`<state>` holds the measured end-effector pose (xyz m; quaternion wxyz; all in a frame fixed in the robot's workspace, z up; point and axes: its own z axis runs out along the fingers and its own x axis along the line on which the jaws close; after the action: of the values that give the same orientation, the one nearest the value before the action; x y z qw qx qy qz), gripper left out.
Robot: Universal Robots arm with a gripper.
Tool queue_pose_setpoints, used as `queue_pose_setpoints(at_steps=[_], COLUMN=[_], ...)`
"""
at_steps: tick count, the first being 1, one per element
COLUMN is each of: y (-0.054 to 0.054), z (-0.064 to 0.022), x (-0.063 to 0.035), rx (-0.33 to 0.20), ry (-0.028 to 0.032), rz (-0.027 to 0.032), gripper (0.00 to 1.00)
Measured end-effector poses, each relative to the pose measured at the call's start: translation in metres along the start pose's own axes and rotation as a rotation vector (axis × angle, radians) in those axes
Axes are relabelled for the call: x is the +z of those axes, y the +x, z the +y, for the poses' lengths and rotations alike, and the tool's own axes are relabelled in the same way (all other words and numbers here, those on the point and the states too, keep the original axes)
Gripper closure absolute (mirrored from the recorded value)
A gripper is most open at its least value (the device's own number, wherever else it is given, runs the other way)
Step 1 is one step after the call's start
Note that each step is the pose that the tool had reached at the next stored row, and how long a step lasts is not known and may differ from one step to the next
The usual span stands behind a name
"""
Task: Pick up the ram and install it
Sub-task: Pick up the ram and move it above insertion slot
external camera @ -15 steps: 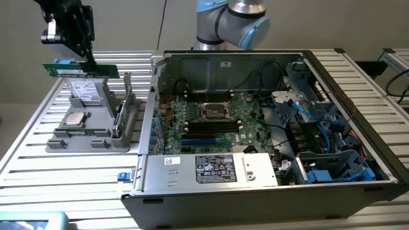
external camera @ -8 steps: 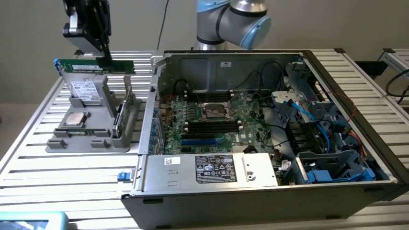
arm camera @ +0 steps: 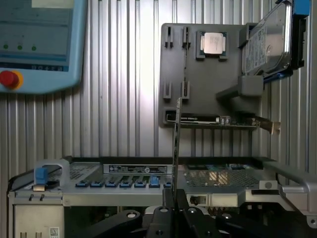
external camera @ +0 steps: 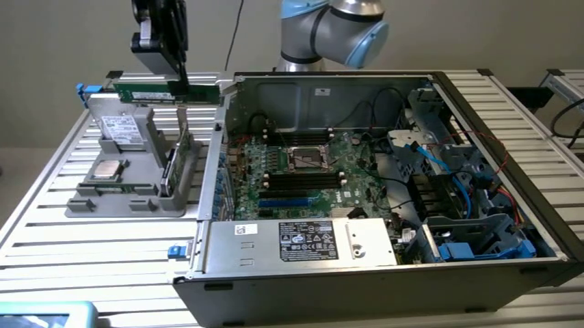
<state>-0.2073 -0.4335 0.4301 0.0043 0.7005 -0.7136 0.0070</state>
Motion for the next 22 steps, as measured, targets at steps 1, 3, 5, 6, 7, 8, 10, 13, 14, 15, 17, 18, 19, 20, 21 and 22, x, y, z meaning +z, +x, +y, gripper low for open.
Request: queue_pose_setpoints(at_steps=[1, 3, 5, 6, 7, 8, 10, 13, 14, 15, 17, 18, 19, 20, 21, 22], y=[0.0, 0.0, 0.0, -0.001, -0.001, -0.001, -0.001, -0.001, -0.001, -0.001, -0.001, -0.002, -0.002, -0.002, -0.002, -0.002], z=[-0.0043, -0.0135, -0.0226, -0.0271, -0.0318, -0.0365, -0.0455, -0.0591, -0.0635, -0.0681, -0.0771, -0.082, -0.0865, -0.0909, -0.0955, -0.1], x=[0.0, 0.0, 0.0001, 0.0001, 0.0001, 0.0002, 0.0005, 0.0012, 0.0014, 0.0015, 0.002, 0.0024, 0.003, 0.0038, 0.0047, 0.0058], rx=[-0.001, -0.002, -0.003, -0.003, -0.004, -0.004, -0.005, -0.007, -0.008, -0.009, -0.009, -0.009, -0.009, -0.009, -0.009, -0.009], ry=[-0.0002, -0.0006, -0.0015, -0.0022, -0.0029, -0.0038, -0.0047, -0.0048, -0.0048, -0.0048, -0.0048, -0.0048, -0.0048, -0.0048, -0.0048, -0.0048], rz=[0.0001, 0.0001, 0.0, 0.0001, 0.0001, 0.0001, 0.0002, 0.0001, 0.0001, 0.0001, 0.0002, 0.0002, 0.0002, 0.0001, 0.0001, 0.0001], gripper=[0.87, 0.87, 0.87, 0.87, 0.87, 0.87, 0.87, 0.87, 0.87, 0.87, 0.87, 0.87, 0.87, 0.87, 0.87, 0.87])
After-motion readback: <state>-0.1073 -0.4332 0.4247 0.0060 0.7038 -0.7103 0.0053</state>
